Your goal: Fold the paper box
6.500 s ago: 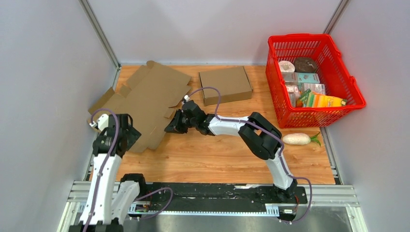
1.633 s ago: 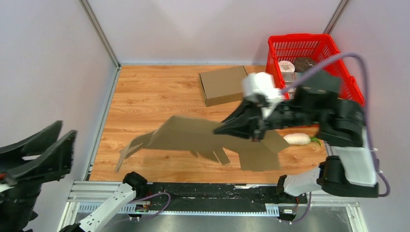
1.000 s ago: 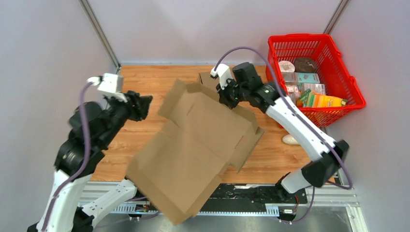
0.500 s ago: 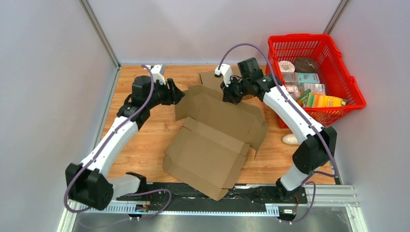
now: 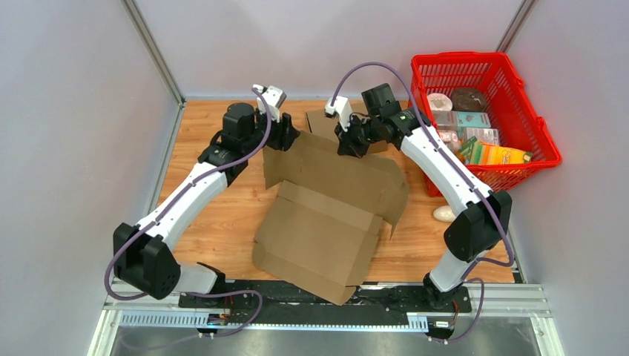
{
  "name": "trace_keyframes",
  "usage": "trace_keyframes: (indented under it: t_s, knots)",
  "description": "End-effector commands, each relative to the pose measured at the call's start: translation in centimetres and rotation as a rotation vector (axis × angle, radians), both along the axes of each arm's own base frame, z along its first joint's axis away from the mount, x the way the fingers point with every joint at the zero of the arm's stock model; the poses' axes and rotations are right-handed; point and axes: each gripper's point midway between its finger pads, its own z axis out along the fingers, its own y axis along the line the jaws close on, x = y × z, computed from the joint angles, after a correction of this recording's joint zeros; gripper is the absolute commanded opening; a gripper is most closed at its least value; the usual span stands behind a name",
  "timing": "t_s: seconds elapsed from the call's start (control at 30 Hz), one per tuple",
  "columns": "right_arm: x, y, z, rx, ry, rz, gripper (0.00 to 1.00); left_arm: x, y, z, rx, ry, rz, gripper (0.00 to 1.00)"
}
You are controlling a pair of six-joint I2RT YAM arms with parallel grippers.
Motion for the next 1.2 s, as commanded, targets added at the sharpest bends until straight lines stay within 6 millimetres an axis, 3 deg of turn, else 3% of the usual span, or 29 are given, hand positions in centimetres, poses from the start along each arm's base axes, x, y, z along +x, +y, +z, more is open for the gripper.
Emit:
trace_keyframes:
  t_s: [0.0,0.03,0.17,0.3,0.47,0.5,0.53,0.63,0.67,0.7,0.73,0.77,0.8,0.83,0.87,0.9,0.93,1.0,1.07,1.13,1.17]
  knots:
    - [0.2,0.8,1.7,0.026,-0.053,0.058,0.0,1.3,0.3,-0.9,0.103,-0.013,-0.014,0.55]
    - [0.2,0.8,1.6,0.023,-0.056,0.058,0.0,1.3,0.1,-1.0,0.105,-0.011,-0.026,0.53]
    - [0.7,0.8,1.2,0.008,-0.062,0.054,0.0,0.6,-0.8,-2.1,0.103,0.024,-0.072,0.3]
    - [1.3,1.4,0.7,-0.024,-0.107,0.04,0.0,-0.7,-1.5,-3.0,0.081,-0.001,-0.06,0.17]
    - [5.3,1.2,1.7,-0.094,-0.401,-0.141,0.03,-0.6,0.3,-3.8,0.006,-0.058,0.141,0.0]
    - [4.9,1.8,1.5,-0.102,-0.441,-0.136,0.05,-0.6,0.7,-4.3,-0.011,-0.066,0.173,0.0]
    - [5.7,1.3,2.0,-0.111,-0.513,-0.201,0.08,-0.7,0.8,-4.5,-0.021,-0.067,0.187,0.0]
    - [5.8,0.9,2.6,-0.115,-0.537,-0.288,0.08,-1.0,1.4,-5.6,-0.055,-0.068,0.239,0.0]
    - [5.7,0.5,2.0,-0.12,-0.534,-0.325,0.11,-1.2,1.4,-5.9,-0.065,-0.071,0.247,0.0]
    - [5.5,0.7,2.2,-0.096,-0.525,-0.368,0.15,-1.5,1.7,-6.2,-0.074,-0.079,0.263,0.0]
    - [5.4,0.0,2.5,-0.095,-0.519,-0.438,0.36,-1.4,2.3,-6.5,-0.076,-0.081,0.299,0.0]
    - [5.5,-0.3,3.4,-0.07,-0.502,-0.51,0.48,-1.6,2.3,-6.6,-0.094,-0.075,0.312,0.0]
    - [5.0,0.0,4.3,0.019,-0.416,-0.62,0.53,-1.7,2.5,-6.9,-0.101,-0.07,0.328,0.0]
    - [3.6,-1.1,3.0,-0.033,-0.313,-0.666,0.61,-1.7,2.9,-7.0,-0.104,-0.069,0.361,0.0]
    - [3.0,-1.4,3.7,-0.002,-0.258,-0.722,0.66,-1.9,2.8,-7.2,-0.106,-0.061,0.373,0.0]
    - [2.5,-1.3,5.6,0.074,-0.206,-0.792,0.74,-2.1,3.0,-7.4,-0.103,-0.062,0.383,0.0]
    - [0.7,-1.9,5.1,0.1,-0.082,-0.878,0.86,-2.1,3.3,-7.4,-0.101,-0.07,0.407,0.0]
    - [-0.6,-2.3,7.2,0.198,0.024,-0.987,0.91,-2.5,3.1,-7.3,-0.114,-0.078,0.412,0.0]
    - [-2.5,-1.0,8.9,0.381,0.178,-1.029,1.0,-2.6,3.3,-7.2,-0.117,-0.088,0.446,0.0]
    - [-3.5,-0.4,9.6,0.547,0.342,-1.137,1.0,-2.8,3.1,-7.1,-0.113,-0.095,0.449,0.0]
    - [-3.9,1.0,10.1,0.633,0.454,-1.15,1.0,-2.9,3.0,-7.0,-0.117,-0.098,0.452,0.0]
